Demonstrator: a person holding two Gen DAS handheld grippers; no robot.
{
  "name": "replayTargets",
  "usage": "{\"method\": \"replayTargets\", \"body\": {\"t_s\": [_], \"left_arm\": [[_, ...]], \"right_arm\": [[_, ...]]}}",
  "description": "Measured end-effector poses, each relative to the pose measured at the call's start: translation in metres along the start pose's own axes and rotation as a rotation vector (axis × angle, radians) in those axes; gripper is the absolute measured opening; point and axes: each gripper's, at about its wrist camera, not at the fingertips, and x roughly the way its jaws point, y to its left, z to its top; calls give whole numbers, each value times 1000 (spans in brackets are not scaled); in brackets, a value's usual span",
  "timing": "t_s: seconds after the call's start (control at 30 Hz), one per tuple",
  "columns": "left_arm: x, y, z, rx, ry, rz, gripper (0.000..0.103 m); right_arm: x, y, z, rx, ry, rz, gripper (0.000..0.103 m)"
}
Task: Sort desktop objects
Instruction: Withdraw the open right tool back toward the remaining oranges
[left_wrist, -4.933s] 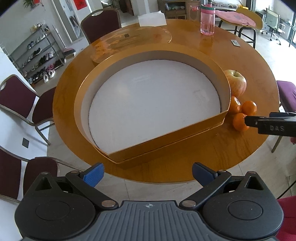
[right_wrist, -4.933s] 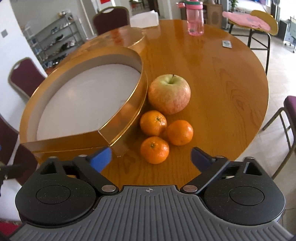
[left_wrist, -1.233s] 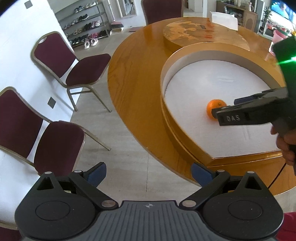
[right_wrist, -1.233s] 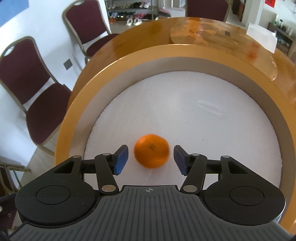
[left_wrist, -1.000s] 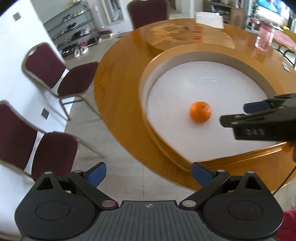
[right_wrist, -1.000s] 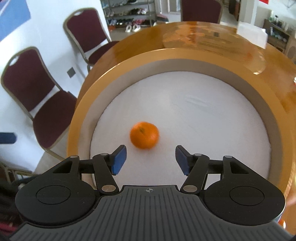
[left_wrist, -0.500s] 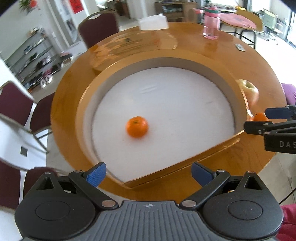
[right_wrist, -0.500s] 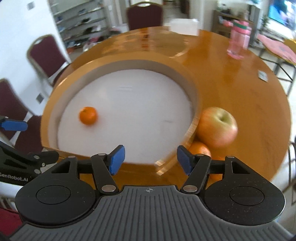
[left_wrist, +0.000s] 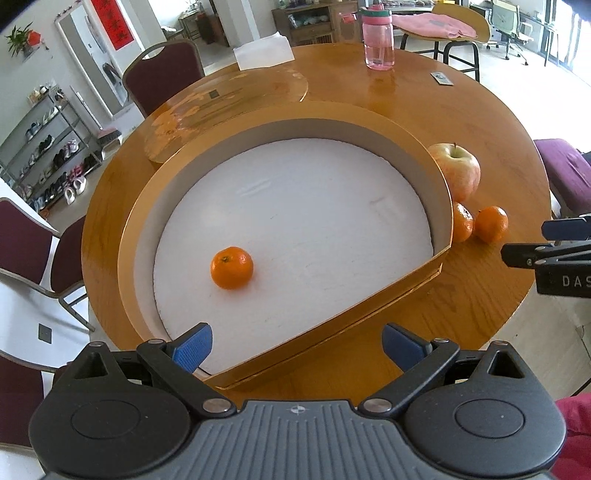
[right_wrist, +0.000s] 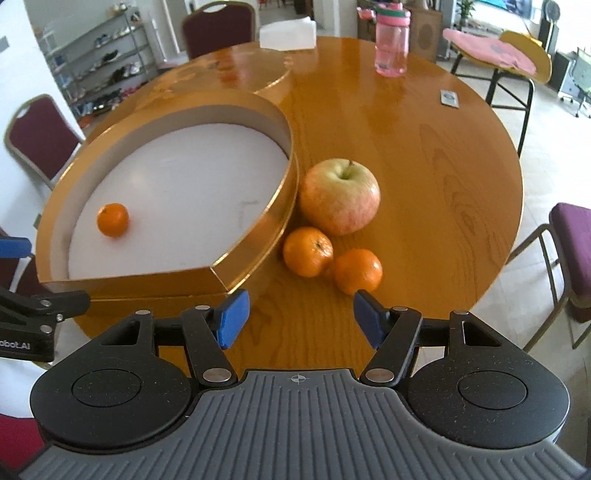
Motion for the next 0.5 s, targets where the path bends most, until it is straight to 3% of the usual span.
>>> {"method": "replayTargets", "body": {"t_s": [0.27,0.5], "left_arm": [[0,0,-2,5,20,16,100],[-2,3,-6,3,28,43,100]], "right_arm": [[21,-27,-8,61,5,-24,63],[53,-35,-8,27,-11,-45,60]]}}
